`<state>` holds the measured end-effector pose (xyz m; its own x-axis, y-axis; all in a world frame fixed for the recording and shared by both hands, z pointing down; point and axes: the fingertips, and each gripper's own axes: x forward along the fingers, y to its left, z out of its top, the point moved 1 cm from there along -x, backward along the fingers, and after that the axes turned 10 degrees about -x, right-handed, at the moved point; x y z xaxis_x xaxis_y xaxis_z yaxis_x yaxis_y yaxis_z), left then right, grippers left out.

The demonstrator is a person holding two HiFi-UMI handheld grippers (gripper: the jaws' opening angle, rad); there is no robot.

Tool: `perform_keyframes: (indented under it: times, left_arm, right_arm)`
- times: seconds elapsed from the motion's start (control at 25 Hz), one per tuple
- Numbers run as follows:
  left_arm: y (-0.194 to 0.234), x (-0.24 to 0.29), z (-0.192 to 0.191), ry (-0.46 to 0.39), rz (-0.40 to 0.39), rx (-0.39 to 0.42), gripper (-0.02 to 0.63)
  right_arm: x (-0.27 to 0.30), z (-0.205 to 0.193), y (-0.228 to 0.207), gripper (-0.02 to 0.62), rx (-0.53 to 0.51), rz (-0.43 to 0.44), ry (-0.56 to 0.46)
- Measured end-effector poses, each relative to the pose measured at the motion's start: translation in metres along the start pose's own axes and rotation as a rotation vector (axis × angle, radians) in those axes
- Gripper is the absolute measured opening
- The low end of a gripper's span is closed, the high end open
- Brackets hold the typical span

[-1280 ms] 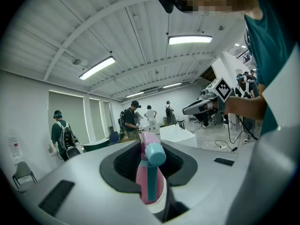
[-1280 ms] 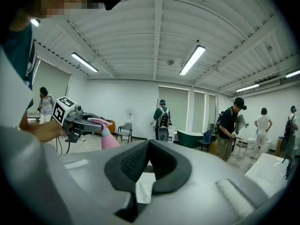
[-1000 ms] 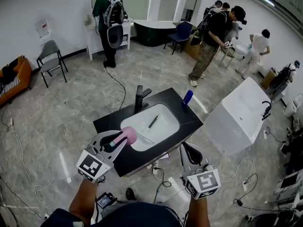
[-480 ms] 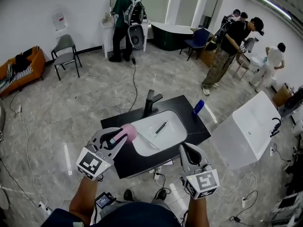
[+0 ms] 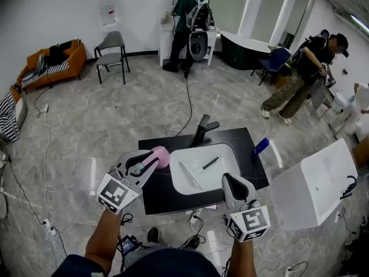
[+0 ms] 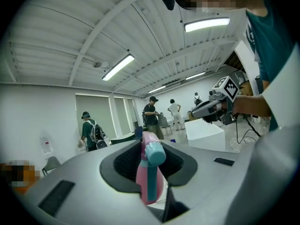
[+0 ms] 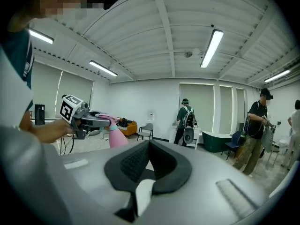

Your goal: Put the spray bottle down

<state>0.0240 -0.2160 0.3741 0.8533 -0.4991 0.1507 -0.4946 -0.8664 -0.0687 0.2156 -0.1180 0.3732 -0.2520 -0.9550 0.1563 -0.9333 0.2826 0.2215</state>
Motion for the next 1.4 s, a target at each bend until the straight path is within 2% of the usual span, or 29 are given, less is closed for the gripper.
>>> perform_keyframes:
  times: [0.24,0.72,1.4]
  left_arm:
    - [0.020,0.002,-0.014,0.017,0.093,-0.031,0.089]
    - [0.074,0.008,-0.068,0.066,0.198,-0.111,0.089]
    - [0.146,0.062,-0.158,0.139,0.236,-0.218,0.089]
  right_arm:
    - [0.020,-0.010,0.001,0.009,-0.007,0.079,0.009]
    - [0.056,-0.051,0.018,0.010,0.022,0.164,0.072]
    - [0.084,-0.120,0.026,0.009,0.072,0.182,0.196]
